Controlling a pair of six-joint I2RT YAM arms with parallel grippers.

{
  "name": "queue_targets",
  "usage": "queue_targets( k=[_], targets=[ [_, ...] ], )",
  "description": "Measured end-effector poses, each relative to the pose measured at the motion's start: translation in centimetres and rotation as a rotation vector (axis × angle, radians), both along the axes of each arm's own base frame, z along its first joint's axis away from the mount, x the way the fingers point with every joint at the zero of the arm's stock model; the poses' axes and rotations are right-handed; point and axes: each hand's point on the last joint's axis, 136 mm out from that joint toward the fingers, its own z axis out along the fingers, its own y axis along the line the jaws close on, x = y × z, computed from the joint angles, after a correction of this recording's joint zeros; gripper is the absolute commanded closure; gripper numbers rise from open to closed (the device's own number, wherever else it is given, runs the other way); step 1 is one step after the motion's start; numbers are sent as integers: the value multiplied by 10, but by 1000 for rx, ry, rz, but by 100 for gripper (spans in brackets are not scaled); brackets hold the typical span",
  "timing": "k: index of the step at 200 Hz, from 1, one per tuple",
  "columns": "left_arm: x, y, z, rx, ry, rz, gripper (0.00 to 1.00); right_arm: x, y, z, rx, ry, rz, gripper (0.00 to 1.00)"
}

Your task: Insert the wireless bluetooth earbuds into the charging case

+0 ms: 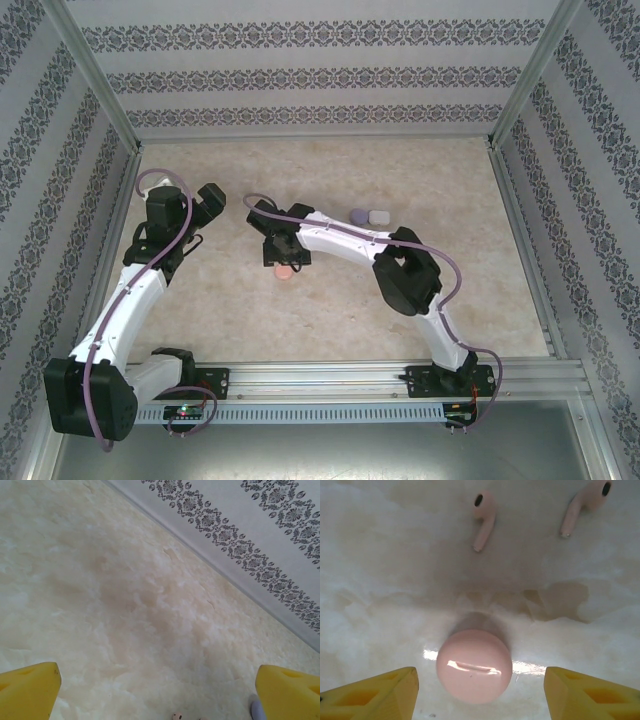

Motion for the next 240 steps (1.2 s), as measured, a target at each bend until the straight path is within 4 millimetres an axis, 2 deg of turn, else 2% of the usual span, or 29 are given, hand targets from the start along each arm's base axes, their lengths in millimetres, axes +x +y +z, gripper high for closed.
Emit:
queue_targets(
  k=[30, 61, 110, 140, 201, 240],
  targets=[
    [0, 1, 0, -7, 0, -3, 0, -1, 2, -14, -20, 19, -6, 33],
    [0, -1, 0, -12, -1, -11, 1, -4, 10, -21, -22, 28, -8, 33],
    [0, -2, 0, -16, 0, -18, 1, -8, 11, -35, -42, 49, -23, 35],
    [0, -4, 0, -21, 0, -27, 1, -9, 10, -39, -52, 54, -27, 41],
    [-2, -7, -2, -38, 12, -39, 0, -9, 8, -38, -57, 48, -40, 63],
    [-7, -22, -7, -78, 39, -115, 0, -11, 5, -34, -26, 31, -46, 65]
  ],
)
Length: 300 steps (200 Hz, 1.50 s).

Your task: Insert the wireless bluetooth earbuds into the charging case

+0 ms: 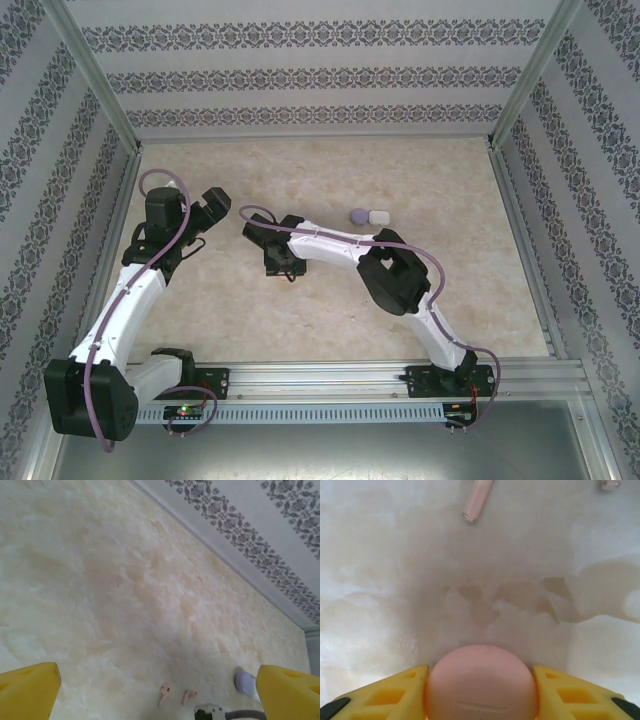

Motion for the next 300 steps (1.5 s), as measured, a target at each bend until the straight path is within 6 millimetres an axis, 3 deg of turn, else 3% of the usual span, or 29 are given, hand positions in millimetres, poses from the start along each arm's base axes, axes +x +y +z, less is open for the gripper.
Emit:
queue_targets(
  k=[20, 45, 86, 110, 135, 177, 242, 300],
  targets=[
    [0, -12, -4, -31, -33, -66, 0, -2, -11, 11, 15, -9, -15, 65],
    [1, -31, -17, -77, -57, -170, 0, 8, -29, 50, 89, -61, -68, 66],
    [16, -67, -21, -145, -144, -348, 0, 58, -83, 135, 278, -213, -268, 67],
    [18, -102, -13, -172, -220, -484, 0, 83, -116, 160, 369, -275, -415, 67],
    [11, -143, -10, -190, -275, -626, 2, 96, -133, 162, 444, -281, -545, 67],
    [-2, -194, -12, -178, -323, -777, 11, 103, -132, 153, 561, -235, -706, 67],
    [16, -220, -39, -192, -327, -788, 30, 109, -117, 159, 702, -189, -808, 67],
    [34, -236, -25, -207, -394, -805, 42, 107, -104, 165, 752, -176, -796, 67]
  ],
)
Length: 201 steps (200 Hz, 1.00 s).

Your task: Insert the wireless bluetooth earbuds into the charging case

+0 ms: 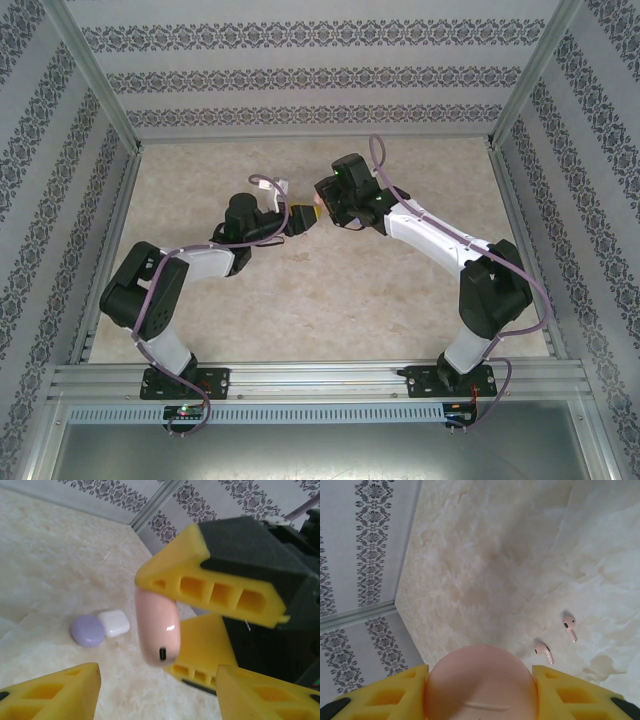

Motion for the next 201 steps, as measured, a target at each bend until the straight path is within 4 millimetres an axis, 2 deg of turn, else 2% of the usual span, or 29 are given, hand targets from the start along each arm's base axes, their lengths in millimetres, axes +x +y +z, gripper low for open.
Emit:
queue_targets(
  k=[56, 105, 201],
  targets=[
    [10, -6, -1, -18, 6, -1, 54, -2, 5, 0, 22, 5, 10, 67],
    [14, -8, 2, -29, -1, -2, 69, -4, 5, -5, 19, 12, 11, 67],
    [13, -11, 0, -30, 4, -5, 67, -4, 4, -6, 22, 7, 11, 67]
  ],
)
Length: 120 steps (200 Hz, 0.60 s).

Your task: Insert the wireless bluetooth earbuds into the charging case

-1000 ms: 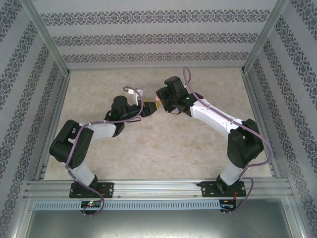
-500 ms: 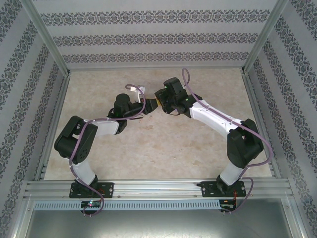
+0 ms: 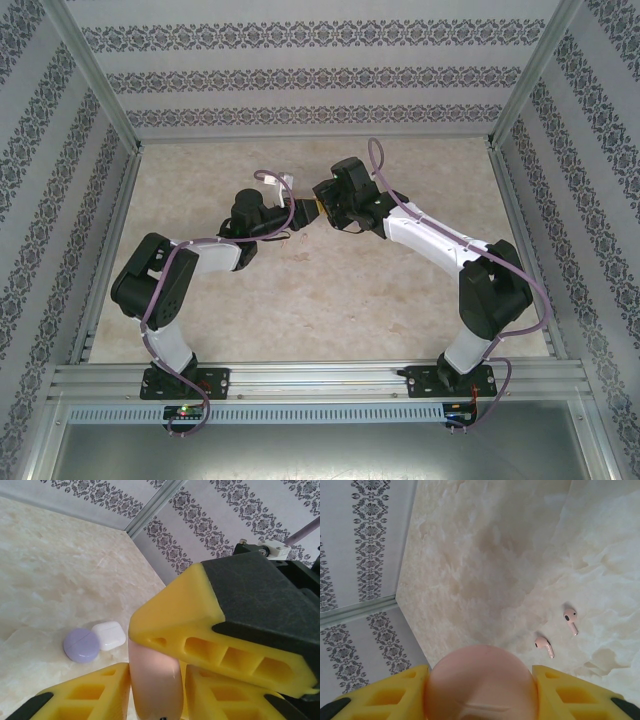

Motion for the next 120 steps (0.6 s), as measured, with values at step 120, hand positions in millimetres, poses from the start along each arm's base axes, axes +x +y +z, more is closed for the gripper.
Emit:
queue_targets(
  k=[120],
  targets=[
    [1, 0, -1, 0, 6, 4, 100, 1, -1, 0, 2, -3, -4, 53]
  ],
)
